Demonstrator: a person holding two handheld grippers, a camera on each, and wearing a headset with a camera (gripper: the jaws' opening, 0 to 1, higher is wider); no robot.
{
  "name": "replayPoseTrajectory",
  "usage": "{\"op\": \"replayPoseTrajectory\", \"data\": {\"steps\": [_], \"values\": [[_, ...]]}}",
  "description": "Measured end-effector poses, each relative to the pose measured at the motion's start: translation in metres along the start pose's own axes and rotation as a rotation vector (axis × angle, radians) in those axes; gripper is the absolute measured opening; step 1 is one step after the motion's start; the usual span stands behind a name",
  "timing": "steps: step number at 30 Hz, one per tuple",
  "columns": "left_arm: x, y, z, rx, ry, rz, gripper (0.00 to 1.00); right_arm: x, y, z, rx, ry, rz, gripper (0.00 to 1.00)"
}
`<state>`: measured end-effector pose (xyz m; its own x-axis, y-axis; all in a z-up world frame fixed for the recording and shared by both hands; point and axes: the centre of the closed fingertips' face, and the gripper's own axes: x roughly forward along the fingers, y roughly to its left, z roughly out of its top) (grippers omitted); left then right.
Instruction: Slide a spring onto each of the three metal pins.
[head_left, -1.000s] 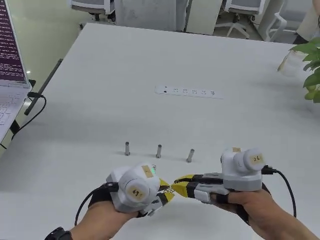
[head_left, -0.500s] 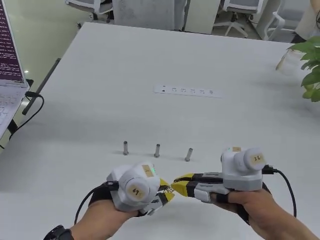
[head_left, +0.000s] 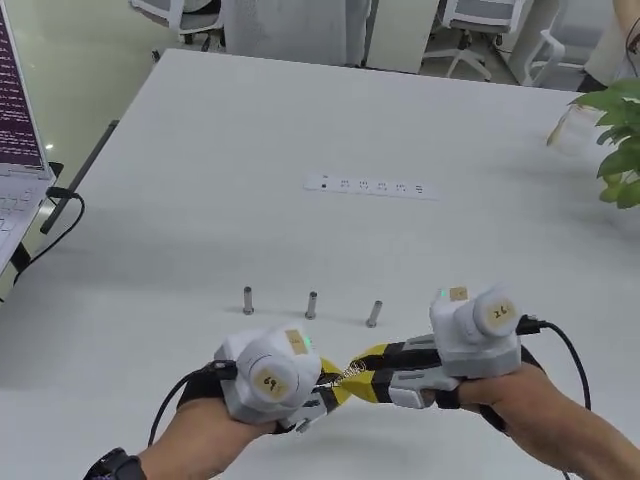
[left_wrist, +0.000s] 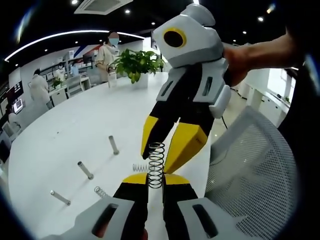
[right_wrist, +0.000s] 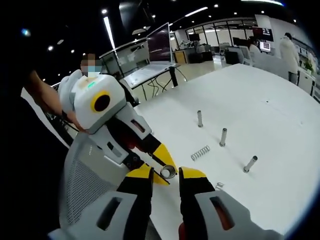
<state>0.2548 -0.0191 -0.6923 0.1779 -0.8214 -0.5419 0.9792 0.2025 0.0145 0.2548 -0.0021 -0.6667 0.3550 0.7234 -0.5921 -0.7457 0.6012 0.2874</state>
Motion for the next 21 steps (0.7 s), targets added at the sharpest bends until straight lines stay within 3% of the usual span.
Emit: {"op": "replayPoseTrajectory", "data": {"steps": [8, 12, 16, 21], "values": [[-0.001, -0.001, 0.005, 0.005, -0.013, -0.008, 0.02, -0.008, 0.001, 0.006, -0.078, 0.056, 0.032, 0.21], [-0.001, -0.001, 0.007, 0.01, -0.018, -0.013, 0.02, -0.011, 0.0, 0.011, -0.092, 0.06, 0.05, 0.21], [-0.001, -0.001, 0.012, 0.011, -0.031, -0.017, 0.02, -0.015, 0.004, 0.013, -0.146, 0.104, 0.088, 0.18], [-0.002, -0.002, 0.017, 0.016, -0.045, -0.026, 0.02, -0.016, 0.003, 0.015, -0.206, 0.141, 0.1, 0.19]]}}
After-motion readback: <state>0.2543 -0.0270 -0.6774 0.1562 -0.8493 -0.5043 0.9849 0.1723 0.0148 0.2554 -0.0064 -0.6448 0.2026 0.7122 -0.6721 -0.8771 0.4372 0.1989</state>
